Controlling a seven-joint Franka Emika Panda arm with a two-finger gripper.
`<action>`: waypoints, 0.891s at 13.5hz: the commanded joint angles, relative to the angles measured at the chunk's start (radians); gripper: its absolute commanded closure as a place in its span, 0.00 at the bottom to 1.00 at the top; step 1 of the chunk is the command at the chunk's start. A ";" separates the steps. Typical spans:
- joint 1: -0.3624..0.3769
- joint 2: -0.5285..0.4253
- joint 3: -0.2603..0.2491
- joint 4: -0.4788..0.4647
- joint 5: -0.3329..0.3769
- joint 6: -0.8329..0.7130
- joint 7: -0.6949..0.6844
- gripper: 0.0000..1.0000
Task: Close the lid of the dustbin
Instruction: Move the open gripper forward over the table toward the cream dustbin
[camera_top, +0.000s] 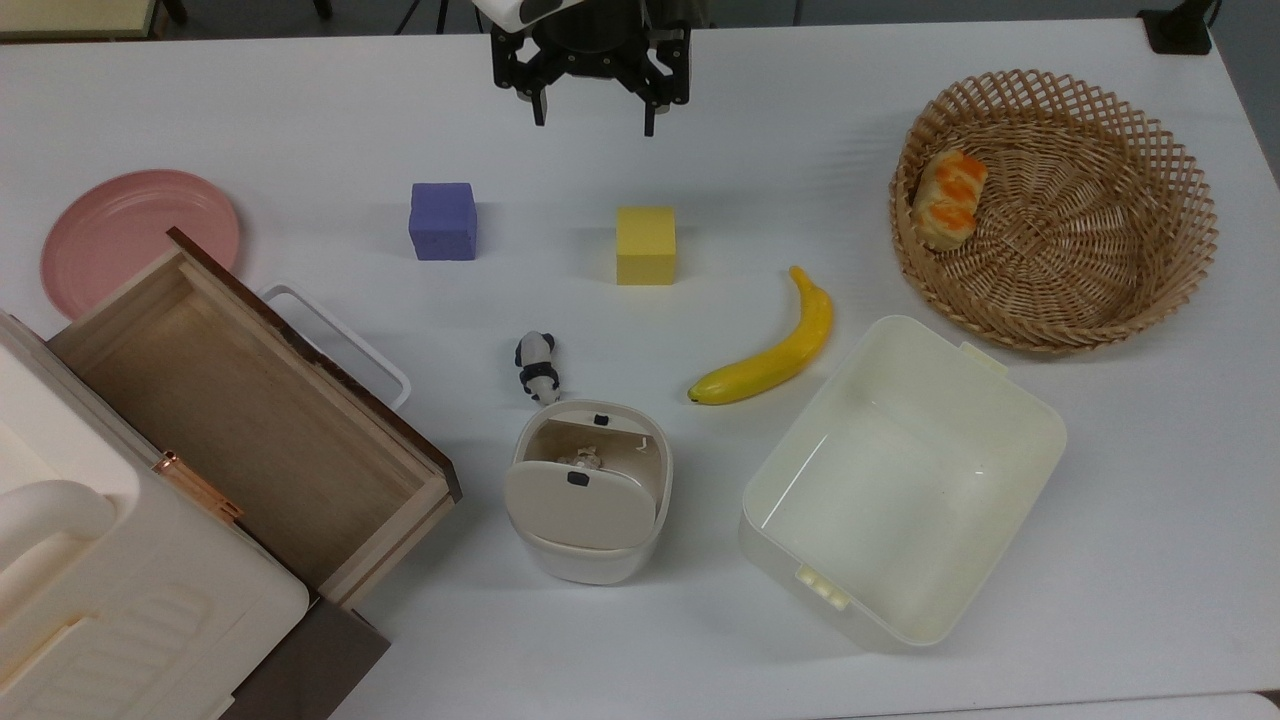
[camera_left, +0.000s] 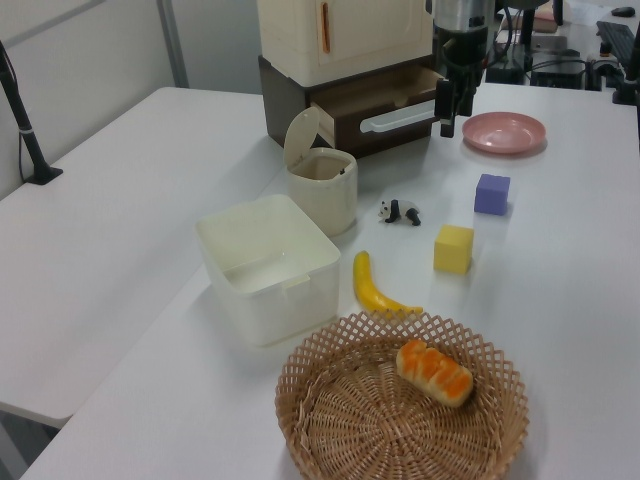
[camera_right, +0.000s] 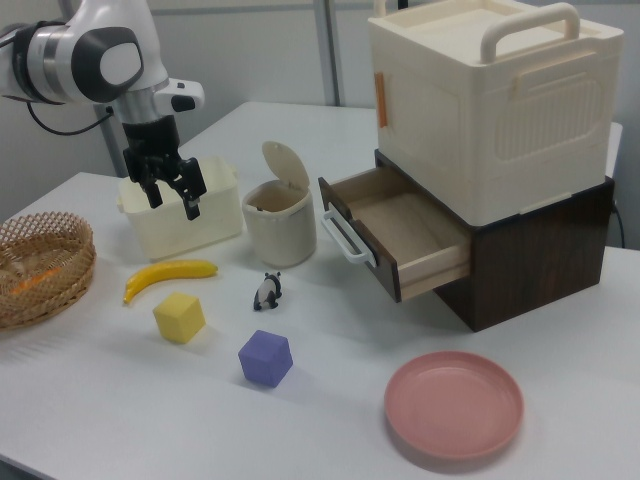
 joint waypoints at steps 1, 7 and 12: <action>-0.006 0.001 0.000 0.008 0.014 -0.022 -0.052 0.15; -0.017 0.032 -0.005 0.007 0.016 0.155 -0.052 0.60; -0.032 0.099 -0.014 0.060 0.024 0.456 -0.042 0.63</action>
